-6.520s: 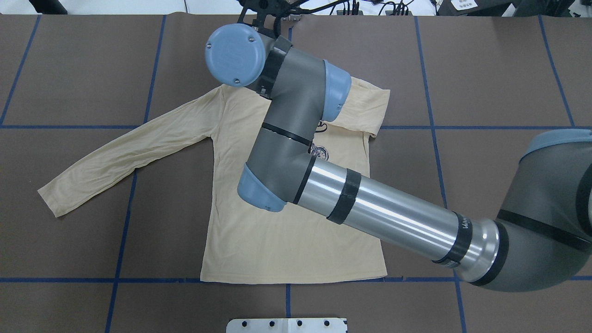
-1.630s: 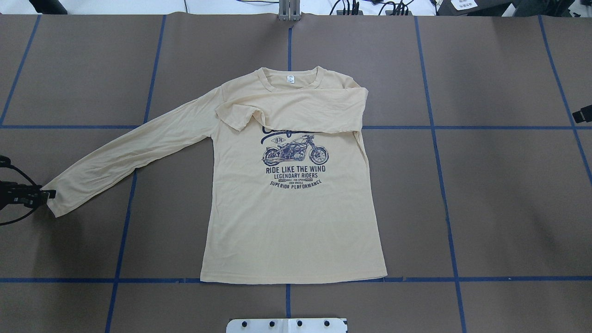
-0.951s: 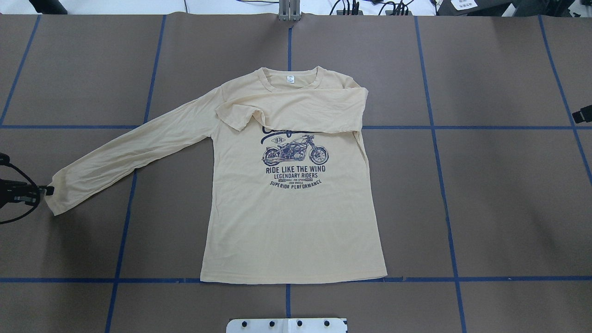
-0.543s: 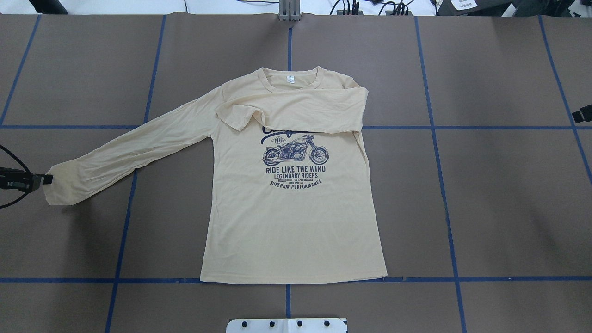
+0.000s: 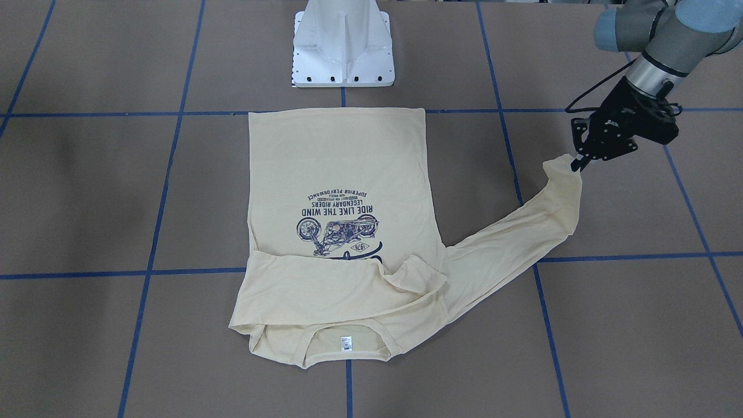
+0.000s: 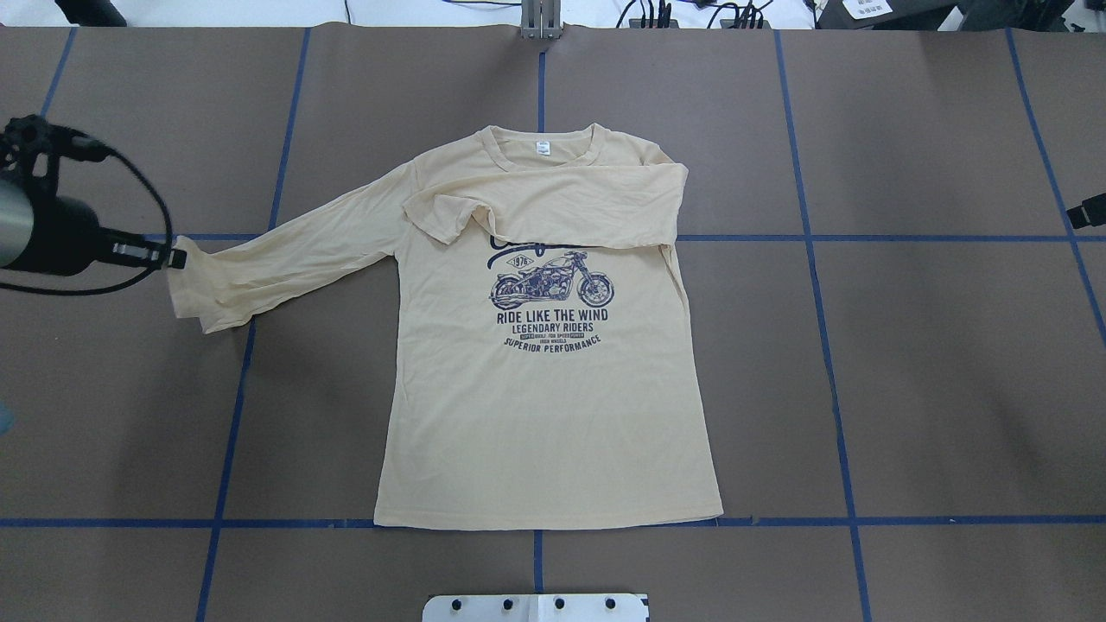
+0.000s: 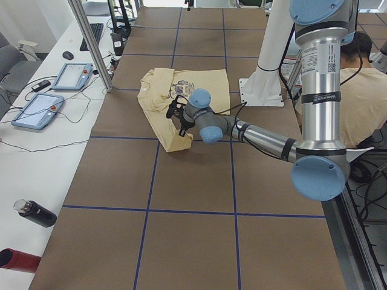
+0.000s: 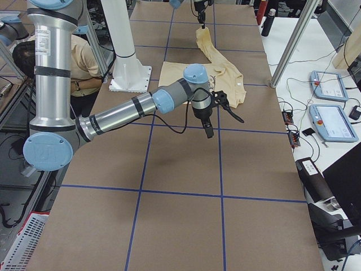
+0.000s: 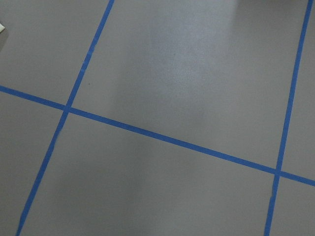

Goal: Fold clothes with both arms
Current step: 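Carry the sleeve with the left gripper across the shirt toward the collar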

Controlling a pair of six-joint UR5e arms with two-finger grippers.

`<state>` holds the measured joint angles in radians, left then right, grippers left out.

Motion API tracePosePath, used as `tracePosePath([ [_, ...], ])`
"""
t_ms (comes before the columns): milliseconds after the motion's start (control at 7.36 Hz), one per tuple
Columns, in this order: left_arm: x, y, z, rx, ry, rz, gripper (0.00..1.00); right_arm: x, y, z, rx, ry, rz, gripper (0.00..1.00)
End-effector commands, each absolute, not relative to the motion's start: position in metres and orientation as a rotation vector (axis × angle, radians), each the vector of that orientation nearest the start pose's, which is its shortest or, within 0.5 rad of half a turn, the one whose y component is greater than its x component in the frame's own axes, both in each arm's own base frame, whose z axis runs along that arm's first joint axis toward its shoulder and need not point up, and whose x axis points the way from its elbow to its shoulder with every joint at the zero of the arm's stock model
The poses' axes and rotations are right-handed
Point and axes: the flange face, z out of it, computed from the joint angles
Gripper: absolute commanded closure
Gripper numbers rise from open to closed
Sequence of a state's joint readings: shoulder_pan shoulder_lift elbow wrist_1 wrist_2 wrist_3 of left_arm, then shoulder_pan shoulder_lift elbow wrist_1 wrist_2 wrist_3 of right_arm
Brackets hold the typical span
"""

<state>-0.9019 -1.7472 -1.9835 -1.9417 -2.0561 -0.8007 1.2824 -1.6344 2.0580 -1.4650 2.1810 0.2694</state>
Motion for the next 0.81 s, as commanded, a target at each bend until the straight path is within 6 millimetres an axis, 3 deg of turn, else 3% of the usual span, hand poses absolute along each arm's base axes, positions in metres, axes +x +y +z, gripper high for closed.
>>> tracePosePath([
  [0,0.311,-0.509,0.194,0.322,0.918,0.112,1.00,-0.057,-0.461,0.446,0.328,-0.713,-0.178,0.00],
  [136,0.328,-0.522,0.146,0.311,0.920,0.106,1.00,-0.057,-0.461,0.447,0.326,-0.712,-0.178,0.00],
  [407,0.357,-0.552,0.082,0.261,0.897,0.065,1.00,-0.058,-0.464,0.450,0.320,-0.711,-0.174,0.00],
  [679,0.427,-0.592,0.009,0.165,0.882,-0.027,1.00,-0.059,-0.467,0.451,0.318,-0.710,-0.172,0.00],
])
